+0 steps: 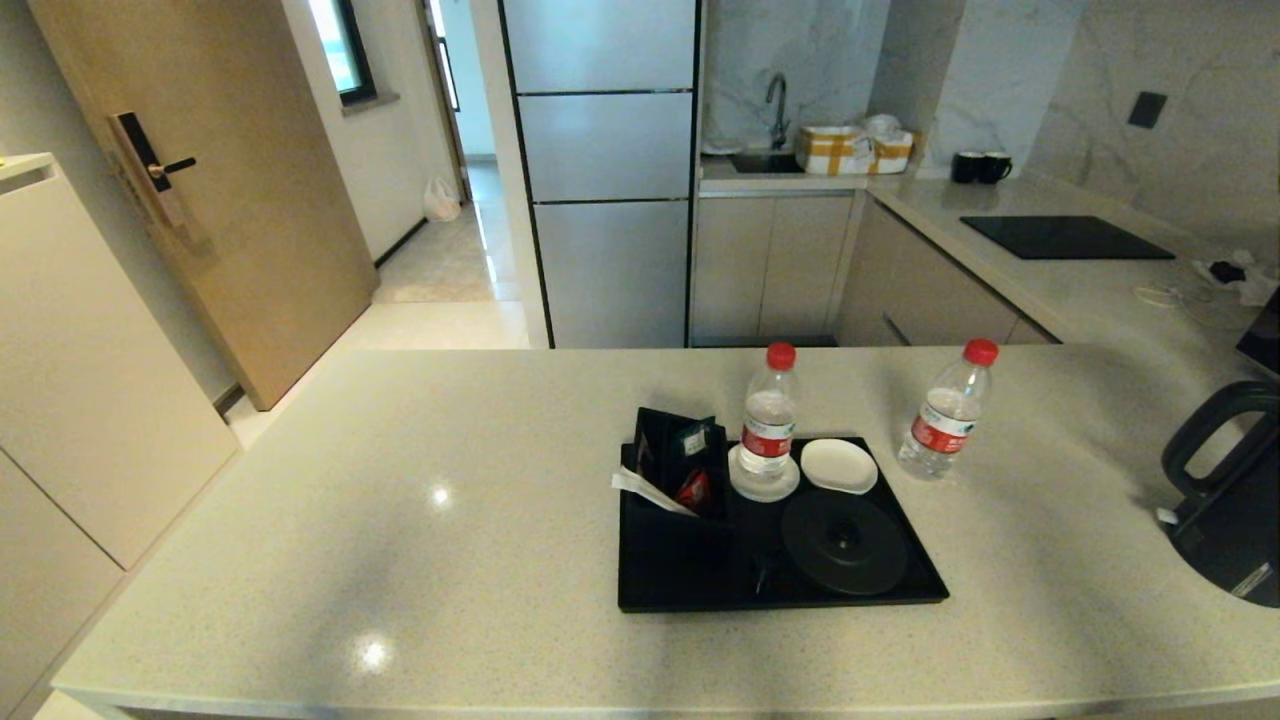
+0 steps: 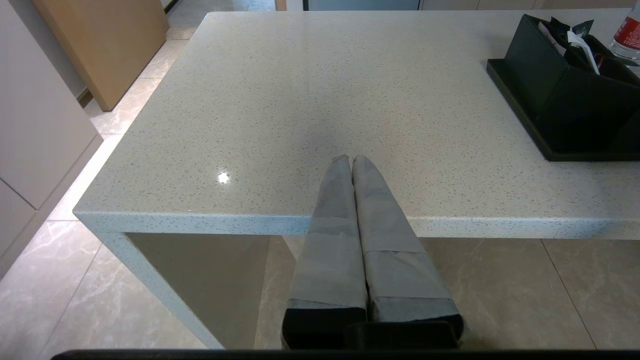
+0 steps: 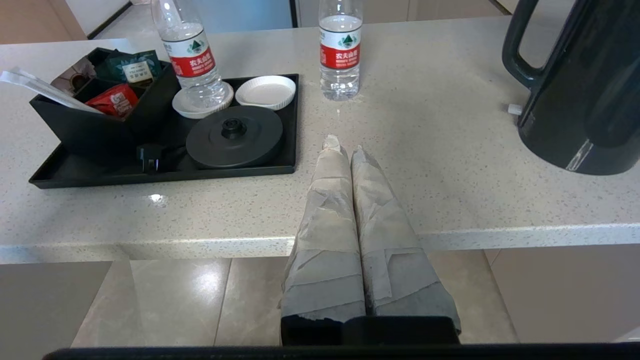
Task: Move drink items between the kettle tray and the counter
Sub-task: Return the bottled water to its original position
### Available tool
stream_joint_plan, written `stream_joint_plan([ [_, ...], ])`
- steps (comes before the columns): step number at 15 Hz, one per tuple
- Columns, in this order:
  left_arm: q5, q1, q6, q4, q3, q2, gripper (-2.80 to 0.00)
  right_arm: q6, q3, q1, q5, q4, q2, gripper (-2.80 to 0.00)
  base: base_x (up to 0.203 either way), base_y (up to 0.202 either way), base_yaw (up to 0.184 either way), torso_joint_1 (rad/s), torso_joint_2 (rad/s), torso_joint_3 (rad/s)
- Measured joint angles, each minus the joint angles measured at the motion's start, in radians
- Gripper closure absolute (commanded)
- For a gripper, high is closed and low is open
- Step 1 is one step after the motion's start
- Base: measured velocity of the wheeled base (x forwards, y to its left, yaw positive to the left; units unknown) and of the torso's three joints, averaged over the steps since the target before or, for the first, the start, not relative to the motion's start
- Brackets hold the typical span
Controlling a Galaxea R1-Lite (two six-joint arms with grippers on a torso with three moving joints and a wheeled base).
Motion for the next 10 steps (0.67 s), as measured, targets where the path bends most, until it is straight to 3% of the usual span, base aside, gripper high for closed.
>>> stream_joint_plan([
  [10,0.000,0.000,0.000,0.000,0.000,0.000,0.00,0.002,0.000,0.000,0.000,0.000,0.001,0.00,0.000,0.000,0.000,0.000,0.00,0.000],
])
